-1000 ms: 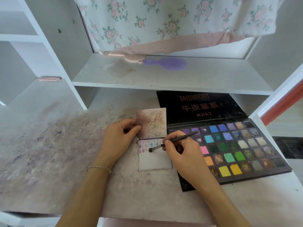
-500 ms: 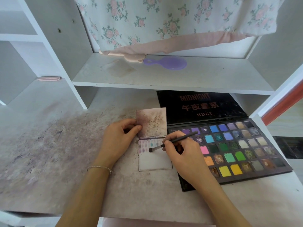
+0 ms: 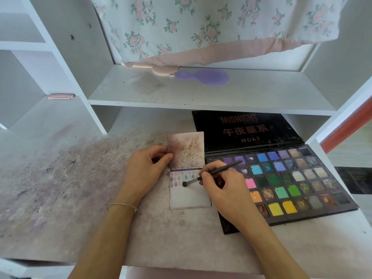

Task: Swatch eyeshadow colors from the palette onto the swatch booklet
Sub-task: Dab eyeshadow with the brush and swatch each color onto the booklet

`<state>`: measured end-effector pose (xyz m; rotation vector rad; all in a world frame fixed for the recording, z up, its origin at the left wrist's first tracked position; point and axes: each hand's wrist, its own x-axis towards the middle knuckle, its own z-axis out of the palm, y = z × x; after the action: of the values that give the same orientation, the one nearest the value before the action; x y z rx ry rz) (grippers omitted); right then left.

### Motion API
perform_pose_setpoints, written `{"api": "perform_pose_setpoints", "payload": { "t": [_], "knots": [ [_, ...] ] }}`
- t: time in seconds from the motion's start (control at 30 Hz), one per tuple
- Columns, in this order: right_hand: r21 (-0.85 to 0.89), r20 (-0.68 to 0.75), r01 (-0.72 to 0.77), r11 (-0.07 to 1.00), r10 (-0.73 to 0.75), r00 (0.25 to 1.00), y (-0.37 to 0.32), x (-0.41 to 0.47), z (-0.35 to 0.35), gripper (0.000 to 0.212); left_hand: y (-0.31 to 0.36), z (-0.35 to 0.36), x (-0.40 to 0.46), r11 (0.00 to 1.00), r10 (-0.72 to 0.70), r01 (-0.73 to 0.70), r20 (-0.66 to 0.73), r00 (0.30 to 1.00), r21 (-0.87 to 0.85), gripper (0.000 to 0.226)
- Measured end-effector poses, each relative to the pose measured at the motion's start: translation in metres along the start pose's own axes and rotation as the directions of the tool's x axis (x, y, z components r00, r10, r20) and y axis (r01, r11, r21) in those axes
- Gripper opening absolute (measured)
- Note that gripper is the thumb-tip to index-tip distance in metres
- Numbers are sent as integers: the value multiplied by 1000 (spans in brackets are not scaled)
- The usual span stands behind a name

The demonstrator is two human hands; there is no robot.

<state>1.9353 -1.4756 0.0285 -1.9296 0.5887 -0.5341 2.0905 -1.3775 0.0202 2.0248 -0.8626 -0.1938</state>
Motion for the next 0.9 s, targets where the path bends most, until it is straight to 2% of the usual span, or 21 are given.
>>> {"api": "perform_pose_setpoints", "payload": {
  "t": [0.17, 0.4, 0.5, 0.77, 0.9],
  "knots": [
    [10, -45, 29, 1000, -29, 999, 0, 0, 0, 22, 1, 1, 1, 1000, 1, -1, -4, 1000, -12, 14],
    [110, -137, 107, 988, -91, 986, -2, -4, -6, 31, 3, 0, 0, 1000, -3, 3, 1, 1000, -22, 21],
    [114, -186, 117, 987, -94, 978, 1, -9, -20, 30, 3, 0, 0, 1000, -18, 18, 4, 1000, -13, 17],
    [93, -461, 25, 995, 20, 887, 27, -24, -70, 28, 5, 2, 0, 998, -59, 59, 7, 998, 34, 15],
    [20, -495, 9, 1000, 2, 869, 35, -32, -91, 43, 10, 6, 0, 994, -102, 103, -15, 995, 46, 19]
  ]
}}
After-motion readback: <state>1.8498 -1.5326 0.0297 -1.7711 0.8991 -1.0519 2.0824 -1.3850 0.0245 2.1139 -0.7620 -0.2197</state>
